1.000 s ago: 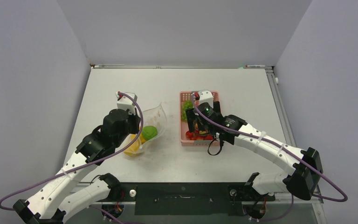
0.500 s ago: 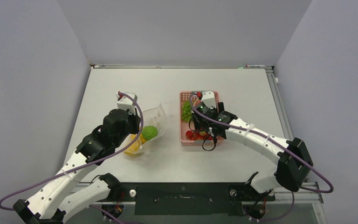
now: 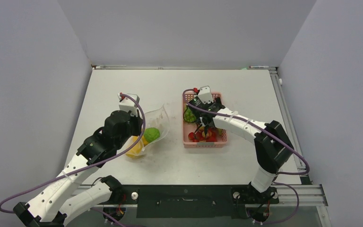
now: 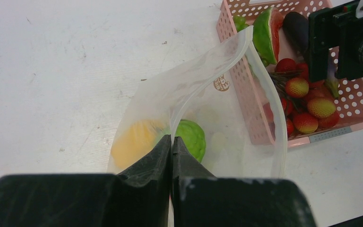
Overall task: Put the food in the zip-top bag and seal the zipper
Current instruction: Pick up the fake vegetable from the bin.
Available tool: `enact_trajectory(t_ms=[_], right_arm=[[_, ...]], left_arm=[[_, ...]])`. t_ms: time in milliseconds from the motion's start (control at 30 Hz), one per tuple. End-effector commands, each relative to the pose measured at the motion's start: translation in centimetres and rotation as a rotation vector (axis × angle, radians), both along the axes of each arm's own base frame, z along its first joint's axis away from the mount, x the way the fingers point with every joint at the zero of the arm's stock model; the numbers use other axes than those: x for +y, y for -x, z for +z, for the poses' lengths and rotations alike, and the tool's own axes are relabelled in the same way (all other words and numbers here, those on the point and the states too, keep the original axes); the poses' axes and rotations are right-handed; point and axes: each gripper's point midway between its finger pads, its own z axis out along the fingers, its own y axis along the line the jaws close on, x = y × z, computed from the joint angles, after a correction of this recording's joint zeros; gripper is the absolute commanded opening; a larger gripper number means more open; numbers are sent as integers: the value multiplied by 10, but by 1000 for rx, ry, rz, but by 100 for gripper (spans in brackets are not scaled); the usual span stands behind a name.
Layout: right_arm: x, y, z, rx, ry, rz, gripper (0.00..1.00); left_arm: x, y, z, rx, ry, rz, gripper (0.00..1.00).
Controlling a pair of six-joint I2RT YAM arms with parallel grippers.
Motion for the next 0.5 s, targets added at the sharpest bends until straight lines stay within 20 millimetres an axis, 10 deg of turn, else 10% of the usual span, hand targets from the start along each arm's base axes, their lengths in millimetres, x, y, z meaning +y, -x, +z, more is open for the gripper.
enact_trajectory(t_ms=[0, 467], right_arm=[[-2, -34, 20, -87, 27, -42, 71], [-2, -70, -17, 2, 83, -40, 68]], left_arm=[[-4, -5, 28, -66, 50, -7, 0], [-5, -5, 27, -60, 50, -11, 0]])
